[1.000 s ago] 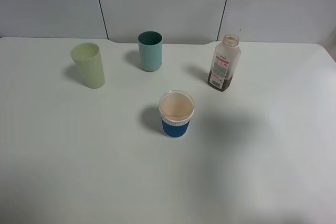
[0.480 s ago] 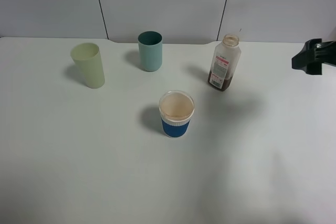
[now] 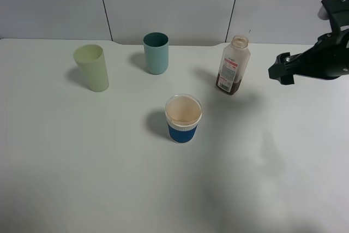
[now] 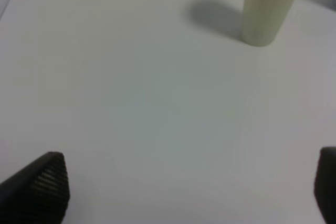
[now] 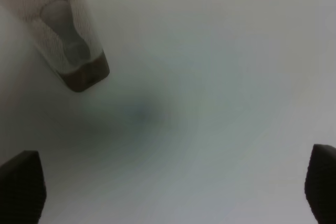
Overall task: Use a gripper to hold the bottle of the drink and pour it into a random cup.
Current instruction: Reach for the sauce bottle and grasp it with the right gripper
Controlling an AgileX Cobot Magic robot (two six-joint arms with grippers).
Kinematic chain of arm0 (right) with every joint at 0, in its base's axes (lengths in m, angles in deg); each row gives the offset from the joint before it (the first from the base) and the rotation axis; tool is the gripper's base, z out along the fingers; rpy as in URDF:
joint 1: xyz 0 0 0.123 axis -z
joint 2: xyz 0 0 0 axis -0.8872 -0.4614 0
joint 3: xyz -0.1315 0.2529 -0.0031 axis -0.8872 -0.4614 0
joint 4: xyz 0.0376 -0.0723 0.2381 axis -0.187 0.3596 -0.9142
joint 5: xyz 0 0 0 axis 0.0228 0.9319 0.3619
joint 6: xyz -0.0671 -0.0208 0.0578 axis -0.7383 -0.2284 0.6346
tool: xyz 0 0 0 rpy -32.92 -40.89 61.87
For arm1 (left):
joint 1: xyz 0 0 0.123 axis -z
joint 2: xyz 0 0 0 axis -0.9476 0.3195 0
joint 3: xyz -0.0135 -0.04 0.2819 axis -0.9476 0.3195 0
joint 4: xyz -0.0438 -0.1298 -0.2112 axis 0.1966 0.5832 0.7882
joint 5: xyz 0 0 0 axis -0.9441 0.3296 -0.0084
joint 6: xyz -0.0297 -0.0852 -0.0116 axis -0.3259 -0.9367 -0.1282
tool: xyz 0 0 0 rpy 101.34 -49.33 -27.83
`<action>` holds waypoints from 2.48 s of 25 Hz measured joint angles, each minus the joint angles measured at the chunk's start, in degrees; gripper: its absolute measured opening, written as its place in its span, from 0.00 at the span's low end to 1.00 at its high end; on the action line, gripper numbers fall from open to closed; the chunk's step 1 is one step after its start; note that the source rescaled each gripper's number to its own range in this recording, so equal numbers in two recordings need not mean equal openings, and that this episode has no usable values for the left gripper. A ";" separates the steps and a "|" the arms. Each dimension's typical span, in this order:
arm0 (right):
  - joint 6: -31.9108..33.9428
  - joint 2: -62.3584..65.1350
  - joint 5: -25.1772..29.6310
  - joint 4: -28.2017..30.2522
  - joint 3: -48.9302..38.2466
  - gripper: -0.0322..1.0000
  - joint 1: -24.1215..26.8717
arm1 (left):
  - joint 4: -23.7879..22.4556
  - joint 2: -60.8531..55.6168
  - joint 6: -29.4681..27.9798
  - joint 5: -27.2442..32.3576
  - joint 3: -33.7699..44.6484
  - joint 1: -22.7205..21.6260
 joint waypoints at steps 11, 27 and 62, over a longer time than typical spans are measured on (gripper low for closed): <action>-0.37 -9.13 -4.95 4.94 0.00 1.00 -0.33 | 0.00 0.00 0.00 0.00 0.00 0.00; 2.03 -19.70 -24.76 11.86 -1.23 1.00 -0.33 | 0.00 0.00 0.00 0.00 0.00 0.00; 3.11 -36.97 -63.09 20.71 -1.20 1.00 -0.33 | 0.00 0.00 0.00 0.00 0.00 0.00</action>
